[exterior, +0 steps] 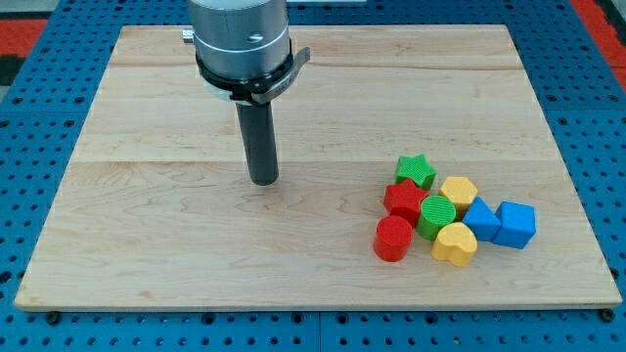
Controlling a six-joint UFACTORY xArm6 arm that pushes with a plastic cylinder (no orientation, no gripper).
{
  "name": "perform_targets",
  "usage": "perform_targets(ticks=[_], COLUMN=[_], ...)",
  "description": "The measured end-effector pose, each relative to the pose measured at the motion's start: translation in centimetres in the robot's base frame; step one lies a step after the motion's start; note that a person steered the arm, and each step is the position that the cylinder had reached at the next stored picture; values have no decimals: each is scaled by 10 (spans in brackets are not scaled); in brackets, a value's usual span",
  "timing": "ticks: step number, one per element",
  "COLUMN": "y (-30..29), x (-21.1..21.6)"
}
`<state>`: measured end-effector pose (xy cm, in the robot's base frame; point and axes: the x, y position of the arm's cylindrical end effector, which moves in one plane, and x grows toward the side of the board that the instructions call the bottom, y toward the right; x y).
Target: Move the yellow heart below the hexagon
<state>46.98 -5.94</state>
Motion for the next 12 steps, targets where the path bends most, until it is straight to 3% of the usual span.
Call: perform_targets(ticks=[2, 3, 5, 6, 7, 8, 9, 12], y=[-6, 46, 229, 305, 337, 316, 238, 214], x=[-22, -30, -27, 21, 75, 142, 149, 99])
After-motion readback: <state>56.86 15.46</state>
